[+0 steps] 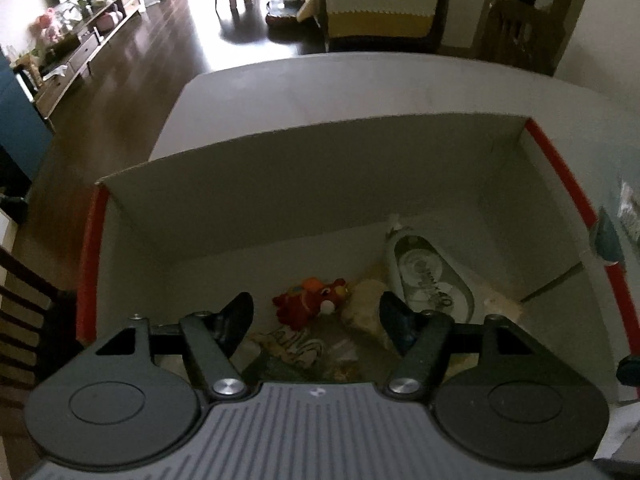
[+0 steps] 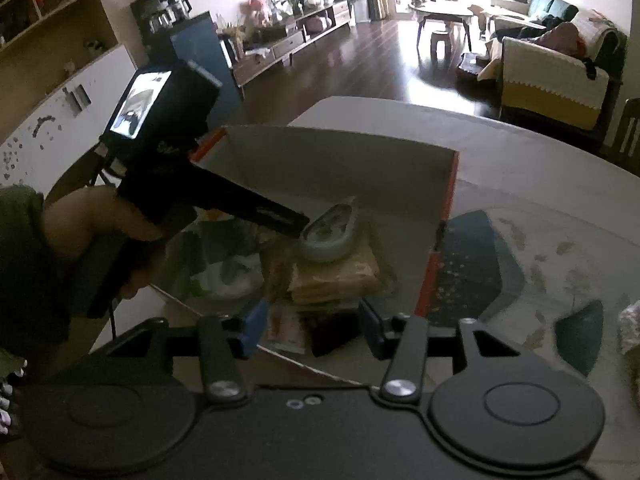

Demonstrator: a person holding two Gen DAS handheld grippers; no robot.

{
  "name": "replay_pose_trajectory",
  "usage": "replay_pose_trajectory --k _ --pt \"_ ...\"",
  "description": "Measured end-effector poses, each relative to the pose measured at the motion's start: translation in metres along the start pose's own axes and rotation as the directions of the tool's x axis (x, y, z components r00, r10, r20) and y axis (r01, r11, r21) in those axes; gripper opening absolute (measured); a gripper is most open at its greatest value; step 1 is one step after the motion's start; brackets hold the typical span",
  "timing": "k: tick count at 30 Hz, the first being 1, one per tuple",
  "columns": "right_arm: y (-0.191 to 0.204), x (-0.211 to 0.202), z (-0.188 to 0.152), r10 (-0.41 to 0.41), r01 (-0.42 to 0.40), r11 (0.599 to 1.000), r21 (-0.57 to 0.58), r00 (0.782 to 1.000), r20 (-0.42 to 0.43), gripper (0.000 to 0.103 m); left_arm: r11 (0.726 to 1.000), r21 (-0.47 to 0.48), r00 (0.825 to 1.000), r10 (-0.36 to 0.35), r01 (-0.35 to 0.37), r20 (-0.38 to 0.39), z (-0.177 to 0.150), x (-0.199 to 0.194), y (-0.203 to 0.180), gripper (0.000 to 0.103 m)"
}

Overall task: Organize objects
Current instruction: 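Open the left tool releasing the keychain while the right tool releases the packet, then withdraw both tools from the box back toward the table items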

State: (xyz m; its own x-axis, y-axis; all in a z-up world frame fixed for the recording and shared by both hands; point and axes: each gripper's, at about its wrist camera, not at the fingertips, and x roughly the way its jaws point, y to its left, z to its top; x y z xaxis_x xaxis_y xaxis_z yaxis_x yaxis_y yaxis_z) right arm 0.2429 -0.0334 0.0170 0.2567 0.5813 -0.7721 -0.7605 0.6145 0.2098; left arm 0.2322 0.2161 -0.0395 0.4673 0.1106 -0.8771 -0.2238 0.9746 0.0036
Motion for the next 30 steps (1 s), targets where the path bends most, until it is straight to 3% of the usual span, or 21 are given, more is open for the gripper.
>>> replay_pose_trajectory --k 13,20,23,30 --pt "-0.013 -0.047 -0.009 0.025 -0.024 1.000 -0.016 0.997 0.079 0.058 0.998 -0.049 0.989 -0.027 0.034 0.146 -0.023 -0.075 -0.017 0.069" --pt "-0.028 -0.078 -0.020 0.029 -0.024 0.999 -0.041 0.992 0.121 0.062 0.998 -0.036 0.978 -0.042 0.050 0.205 -0.040 -0.111 -0.051 0.069" --pt "-0.035 -0.092 -0.025 0.023 -0.015 0.998 -0.057 0.990 0.140 0.064 0.996 -0.048 0.973 -0.061 0.074 0.224 -0.038 -0.123 -0.068 0.076" --pt "-0.066 -0.121 -0.041 0.001 0.010 0.998 -0.066 0.986 0.168 0.079 0.994 -0.044 0.962 -0.088 0.102 0.260 -0.043 -0.138 -0.111 0.082"
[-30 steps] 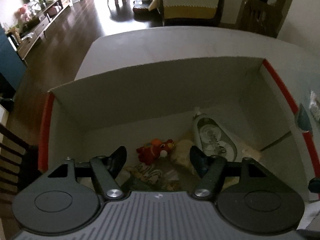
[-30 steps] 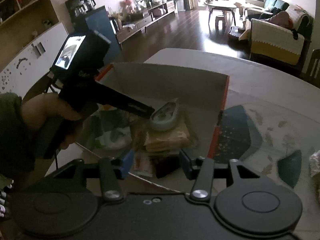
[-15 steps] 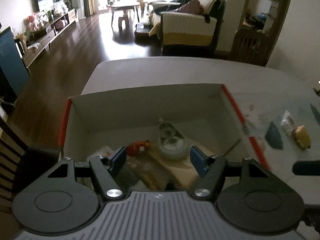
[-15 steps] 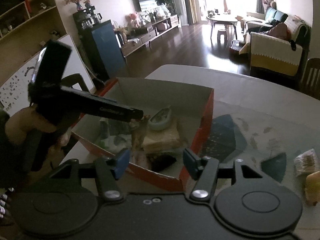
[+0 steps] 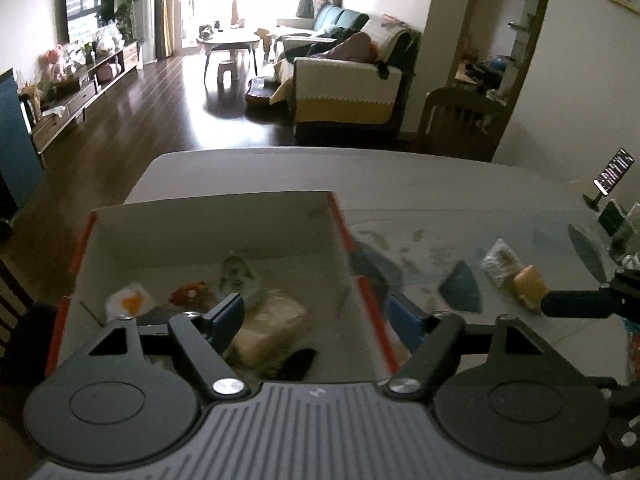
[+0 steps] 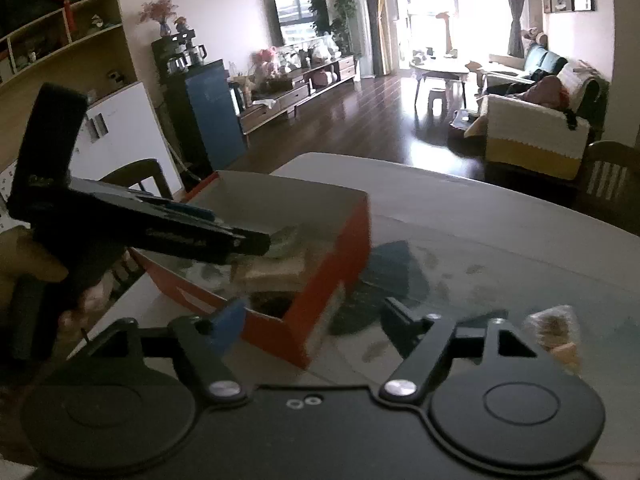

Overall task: Organize objects
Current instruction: 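Withdraw both tools from the box back toward the table items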

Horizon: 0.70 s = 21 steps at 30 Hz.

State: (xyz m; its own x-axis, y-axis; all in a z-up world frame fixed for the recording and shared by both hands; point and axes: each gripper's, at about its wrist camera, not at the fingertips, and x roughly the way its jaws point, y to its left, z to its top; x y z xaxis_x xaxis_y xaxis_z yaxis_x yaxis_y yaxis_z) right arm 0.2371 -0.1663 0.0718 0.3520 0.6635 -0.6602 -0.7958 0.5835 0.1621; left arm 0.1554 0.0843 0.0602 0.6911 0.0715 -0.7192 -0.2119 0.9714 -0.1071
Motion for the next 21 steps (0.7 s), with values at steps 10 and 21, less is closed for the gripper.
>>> replay_pose_trajectory --k 10,21 --pt "-0.058 -0.029 -0.024 -0.062 0.061 0.998 0.035 0.998 0.028 0.099 0.998 0.020 0.999 -0.053 0.053 0.004 -0.005 0.020 -0.075 0.082" --pt "-0.127 -0.048 -0.064 -0.161 0.161 0.984 0.076 0.987 0.004 0.102 0.991 0.052 0.992 -0.117 0.119 -0.039 -0.009 0.067 -0.153 0.091"
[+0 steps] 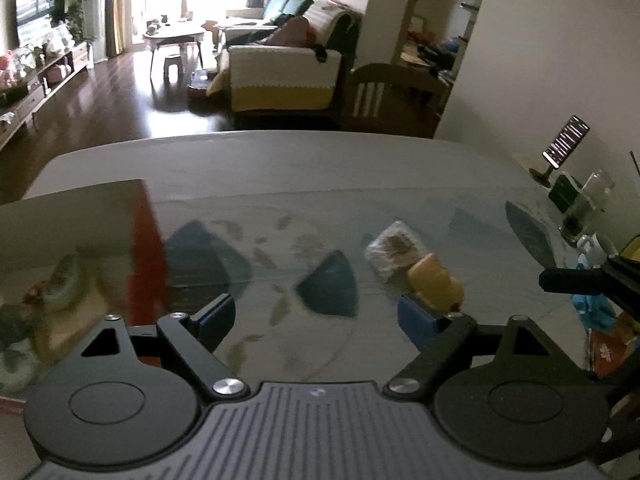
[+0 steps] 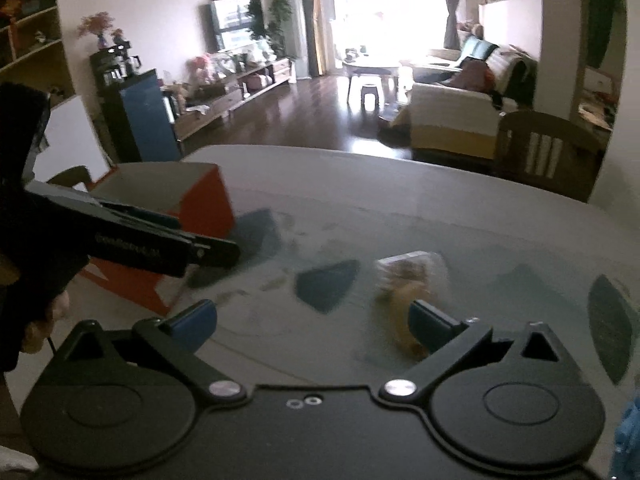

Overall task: Organize objects
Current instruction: 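Withdraw both tools from the box back toward the table items, then grasp the cotton swab bag with the left tool while the right tool grasps the yellow plush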

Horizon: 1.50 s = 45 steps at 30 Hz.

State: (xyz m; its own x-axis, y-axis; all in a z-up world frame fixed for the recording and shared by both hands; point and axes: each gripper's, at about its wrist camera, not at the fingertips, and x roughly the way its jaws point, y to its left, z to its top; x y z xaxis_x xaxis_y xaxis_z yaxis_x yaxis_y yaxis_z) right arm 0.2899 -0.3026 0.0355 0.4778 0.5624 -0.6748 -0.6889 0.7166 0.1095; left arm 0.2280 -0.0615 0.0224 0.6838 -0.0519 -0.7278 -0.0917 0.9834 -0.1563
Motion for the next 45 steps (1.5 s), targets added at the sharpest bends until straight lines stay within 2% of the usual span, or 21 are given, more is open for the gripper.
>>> replay_pose_trajectory --k 1,2,3,9,14,18,25,28,33,38,45 --pt "-0.004 0.000 -0.002 -0.008 0.008 1.000 -0.001 1.000 -0.001 0.102 1.000 0.003 1.000 -0.007 0.007 0.000 0.001 0.006 -0.006 0.093" --pt "-0.009 0.001 -0.005 -0.021 0.021 1.000 -0.003 1.000 -0.002 0.102 1.000 0.006 1.000 -0.010 0.010 0.001 0.001 0.011 -0.010 0.101" --pt "-0.012 0.001 -0.008 -0.033 0.033 0.999 -0.006 0.999 -0.004 0.102 1.000 0.009 1.000 -0.011 0.011 0.002 0.002 0.017 -0.015 0.103" --pt "-0.037 0.016 -0.019 -0.077 0.076 0.997 -0.021 0.997 -0.024 0.101 0.997 0.080 1.000 0.005 -0.004 -0.016 0.011 0.055 -0.037 0.103" --pt "-0.059 0.040 -0.023 -0.097 0.095 0.995 -0.022 0.993 -0.063 0.097 0.989 0.147 0.998 0.004 0.005 -0.059 0.016 0.093 -0.050 0.103" --pt "-0.069 0.060 -0.026 -0.102 0.099 0.994 -0.042 0.991 -0.088 0.094 0.977 0.211 0.996 0.040 -0.022 -0.078 0.019 0.124 -0.056 0.103" --pt "-0.084 0.096 -0.030 -0.095 0.089 0.995 -0.050 0.986 -0.136 0.086 0.957 0.290 0.992 0.011 0.026 -0.124 0.023 0.170 -0.065 0.103" --pt "-0.087 0.107 -0.031 -0.084 0.076 0.996 -0.055 0.985 -0.150 0.083 0.948 0.317 0.990 0.020 0.026 -0.140 0.026 0.186 -0.068 0.103" --pt "-0.091 0.127 -0.031 -0.091 0.080 0.994 -0.075 0.982 -0.168 0.076 0.936 0.349 0.987 0.016 0.041 -0.160 0.030 0.208 -0.071 0.103" --pt "-0.101 0.136 -0.027 -0.074 0.071 0.997 -0.020 0.982 -0.173 0.074 0.923 0.378 0.987 -0.013 0.073 -0.160 0.031 0.220 -0.079 0.103" --pt "-0.102 0.145 -0.029 -0.065 0.065 0.998 -0.001 0.980 -0.187 0.065 0.933 0.348 0.987 -0.036 0.091 -0.160 0.033 0.232 -0.080 0.103"
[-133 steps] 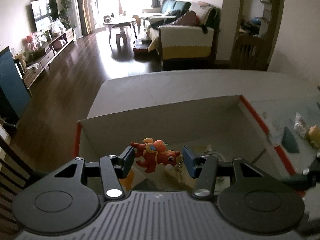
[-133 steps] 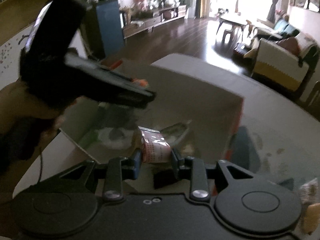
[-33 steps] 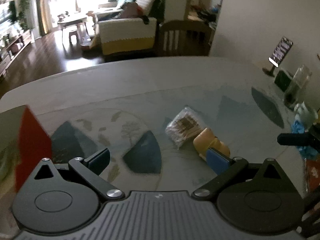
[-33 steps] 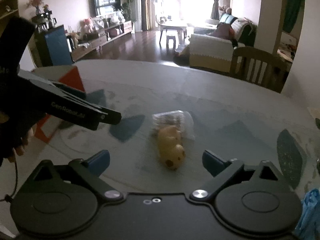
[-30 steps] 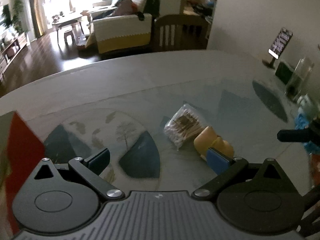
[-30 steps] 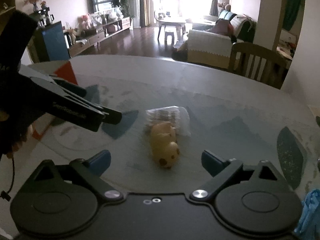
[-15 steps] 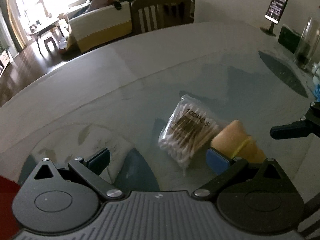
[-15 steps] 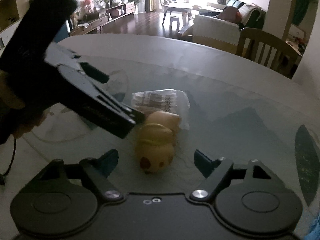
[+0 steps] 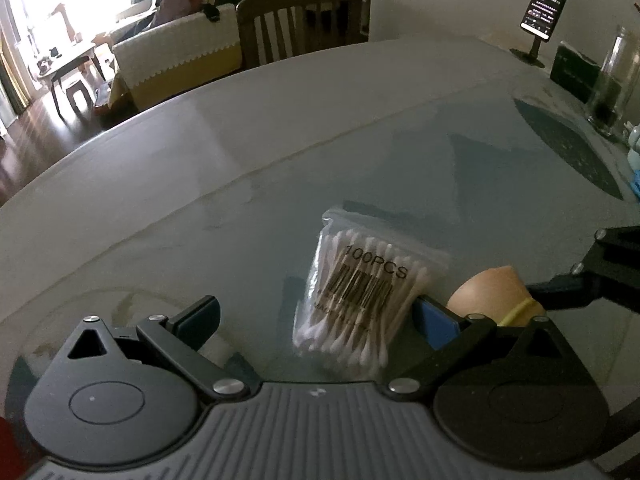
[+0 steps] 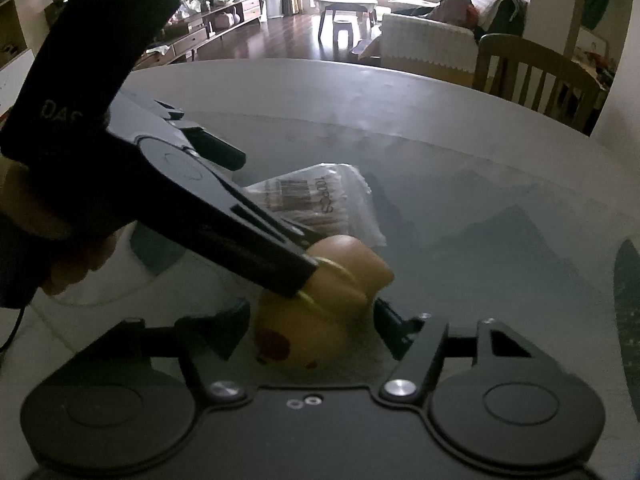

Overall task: Organize objects
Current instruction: 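Grasp the cotton swab bag with the left tool while the right tool grasps the yellow plush, then carry the swab bag and yellow plush with both tools into the red box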

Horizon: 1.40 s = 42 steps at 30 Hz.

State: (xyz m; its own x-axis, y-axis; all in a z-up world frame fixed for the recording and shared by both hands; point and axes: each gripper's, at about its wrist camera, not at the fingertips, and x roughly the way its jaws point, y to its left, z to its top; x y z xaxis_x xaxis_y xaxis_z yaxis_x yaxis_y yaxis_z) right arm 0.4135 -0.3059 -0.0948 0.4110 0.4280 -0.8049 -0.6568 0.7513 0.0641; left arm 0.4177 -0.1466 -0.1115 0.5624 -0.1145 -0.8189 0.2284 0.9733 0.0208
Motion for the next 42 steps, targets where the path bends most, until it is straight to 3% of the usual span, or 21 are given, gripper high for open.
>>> replay_pose_trajectory --k 6,8,10,12,13,18,32,42 --pt "-0.003 0.001 0.001 -0.026 0.026 1.000 0.017 1.000 0.007 0.055 1.000 -0.009 0.999 0.014 -0.014 0.038 0.001 0.000 -0.002 0.103" --pt "-0.003 0.001 0.000 -0.022 0.022 1.000 0.016 1.000 0.007 0.053 1.000 -0.007 0.999 0.011 -0.011 0.046 0.000 -0.001 -0.004 0.099" --pt "-0.005 0.000 0.000 -0.022 0.022 1.000 0.018 1.000 0.006 0.052 1.000 0.000 0.999 -0.005 0.005 0.052 0.000 -0.002 -0.004 0.089" --pt "-0.005 -0.002 -0.001 -0.024 0.024 1.000 0.018 1.000 0.004 0.049 1.000 0.017 0.998 -0.010 0.010 0.055 0.002 -0.005 -0.006 0.060" --pt "-0.006 -0.003 -0.002 -0.025 0.025 0.999 0.019 1.000 0.005 0.049 1.000 0.026 0.999 -0.007 0.006 0.051 0.002 -0.006 -0.008 0.053" --pt "-0.010 -0.010 -0.005 -0.037 0.037 0.999 0.037 0.999 -0.002 0.047 0.998 0.056 0.999 0.010 -0.013 0.043 0.002 -0.012 -0.015 0.037" --pt "-0.006 -0.071 -0.007 -0.016 0.012 0.995 0.102 0.999 0.040 0.045 0.991 -0.128 0.996 -0.019 0.030 0.091 -0.035 -0.092 -0.012 0.035" --pt "0.040 -0.117 -0.006 0.030 -0.036 0.996 0.077 0.997 0.075 0.045 0.962 -0.261 0.988 -0.042 0.080 0.148 -0.077 -0.165 0.002 0.035"
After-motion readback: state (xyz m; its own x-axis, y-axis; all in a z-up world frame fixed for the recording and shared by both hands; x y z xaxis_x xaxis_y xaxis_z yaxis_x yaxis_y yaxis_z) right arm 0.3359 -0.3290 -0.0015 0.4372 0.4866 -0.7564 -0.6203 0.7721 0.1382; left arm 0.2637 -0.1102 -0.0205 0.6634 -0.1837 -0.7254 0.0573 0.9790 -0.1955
